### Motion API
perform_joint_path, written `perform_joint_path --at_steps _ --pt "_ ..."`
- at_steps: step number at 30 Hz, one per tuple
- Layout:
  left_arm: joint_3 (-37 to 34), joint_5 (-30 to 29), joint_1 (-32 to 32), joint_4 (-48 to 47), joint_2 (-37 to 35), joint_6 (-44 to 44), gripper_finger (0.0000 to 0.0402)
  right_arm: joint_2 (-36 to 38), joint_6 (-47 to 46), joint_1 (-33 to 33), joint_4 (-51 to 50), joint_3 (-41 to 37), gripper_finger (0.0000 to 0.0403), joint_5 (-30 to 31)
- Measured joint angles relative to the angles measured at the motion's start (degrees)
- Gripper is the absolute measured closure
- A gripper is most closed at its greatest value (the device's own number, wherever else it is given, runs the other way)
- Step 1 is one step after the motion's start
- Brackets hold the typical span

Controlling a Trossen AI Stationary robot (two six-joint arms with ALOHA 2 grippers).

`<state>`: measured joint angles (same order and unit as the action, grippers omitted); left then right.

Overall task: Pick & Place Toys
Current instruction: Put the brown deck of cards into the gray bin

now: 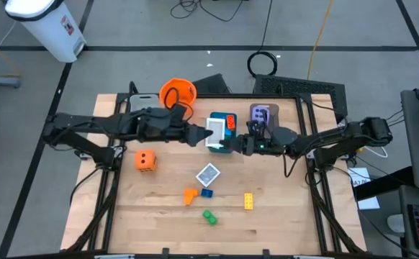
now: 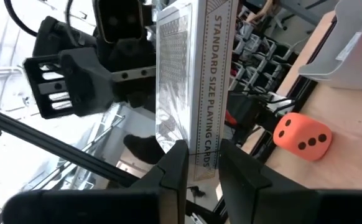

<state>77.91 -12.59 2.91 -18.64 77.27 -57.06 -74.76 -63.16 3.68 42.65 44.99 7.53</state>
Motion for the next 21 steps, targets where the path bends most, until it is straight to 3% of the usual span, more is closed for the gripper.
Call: perform_joint_path --at_steps 10,21 --pt "-0.04 5.58 -1.72 2.99 3.68 0.9 0.014 -0.04 0.44 0.02 -0.46 0.0 0.0343 -0.18" --pt "-0.09 8.52 -3.76 4.34 3.94 2.91 0.0292 0.03 -0.26 0.07 0.0 0.04 0.0308 -0.39"
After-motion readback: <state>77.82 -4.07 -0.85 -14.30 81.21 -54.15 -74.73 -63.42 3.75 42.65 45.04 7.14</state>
